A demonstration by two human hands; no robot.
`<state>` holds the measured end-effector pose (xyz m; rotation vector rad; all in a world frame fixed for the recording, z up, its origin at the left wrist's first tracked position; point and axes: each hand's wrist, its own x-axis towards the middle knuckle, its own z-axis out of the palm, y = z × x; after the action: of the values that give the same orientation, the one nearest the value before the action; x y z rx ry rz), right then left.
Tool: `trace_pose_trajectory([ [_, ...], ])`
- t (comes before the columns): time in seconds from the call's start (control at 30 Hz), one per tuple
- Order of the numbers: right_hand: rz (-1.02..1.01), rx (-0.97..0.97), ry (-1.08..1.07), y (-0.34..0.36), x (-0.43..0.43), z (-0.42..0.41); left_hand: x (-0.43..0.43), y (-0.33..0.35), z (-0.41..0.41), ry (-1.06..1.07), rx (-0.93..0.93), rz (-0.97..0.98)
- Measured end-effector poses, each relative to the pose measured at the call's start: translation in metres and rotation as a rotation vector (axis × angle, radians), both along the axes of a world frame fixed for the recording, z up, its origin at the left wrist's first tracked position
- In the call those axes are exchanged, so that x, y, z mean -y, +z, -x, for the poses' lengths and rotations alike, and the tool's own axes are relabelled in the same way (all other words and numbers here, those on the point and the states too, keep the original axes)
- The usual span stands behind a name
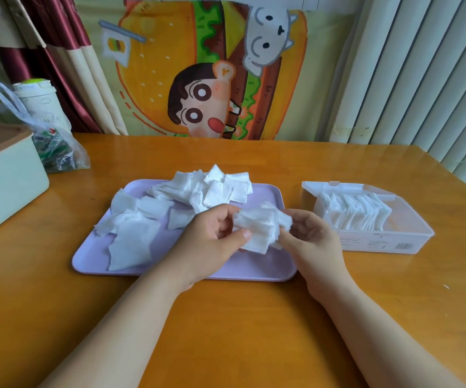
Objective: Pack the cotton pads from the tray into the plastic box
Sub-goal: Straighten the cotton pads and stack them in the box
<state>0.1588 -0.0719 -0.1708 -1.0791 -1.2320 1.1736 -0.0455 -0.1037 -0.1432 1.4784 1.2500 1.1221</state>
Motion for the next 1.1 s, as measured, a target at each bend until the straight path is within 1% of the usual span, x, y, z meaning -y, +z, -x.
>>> trace_pose_trajectory([
  [0.13,0.040,0.025,0.117,0.002,0.001,-0.004,-0.003,-0.010,0.001,-0.017,-0.113,-0.028],
  [0.3,0.035,0.049,0.072,0.000,-0.001,-0.003,-0.005,-0.014,0.003,-0.039,-0.169,-0.034],
  [0.4,0.037,0.050,0.083,-0.001,-0.002,-0.004,-0.004,-0.014,0.003,-0.070,-0.207,-0.012],
  [0.5,0.028,0.032,0.105,-0.001,-0.003,-0.005,-0.005,-0.015,0.002,-0.053,-0.224,-0.018],
  [0.67,0.005,0.007,0.163,-0.002,-0.003,-0.006,-0.008,-0.019,0.001,0.068,-0.146,-0.027],
  [0.83,0.028,-0.045,0.279,0.001,-0.002,-0.009,-0.009,-0.021,-0.001,0.109,-0.127,-0.050],
  [0.93,0.013,-0.018,0.270,0.001,-0.002,-0.007,-0.008,-0.020,0.000,0.143,-0.114,-0.052],
  [1.1,0.008,-0.058,0.202,0.000,-0.003,-0.007,-0.006,-0.014,-0.003,0.160,-0.018,-0.021],
])
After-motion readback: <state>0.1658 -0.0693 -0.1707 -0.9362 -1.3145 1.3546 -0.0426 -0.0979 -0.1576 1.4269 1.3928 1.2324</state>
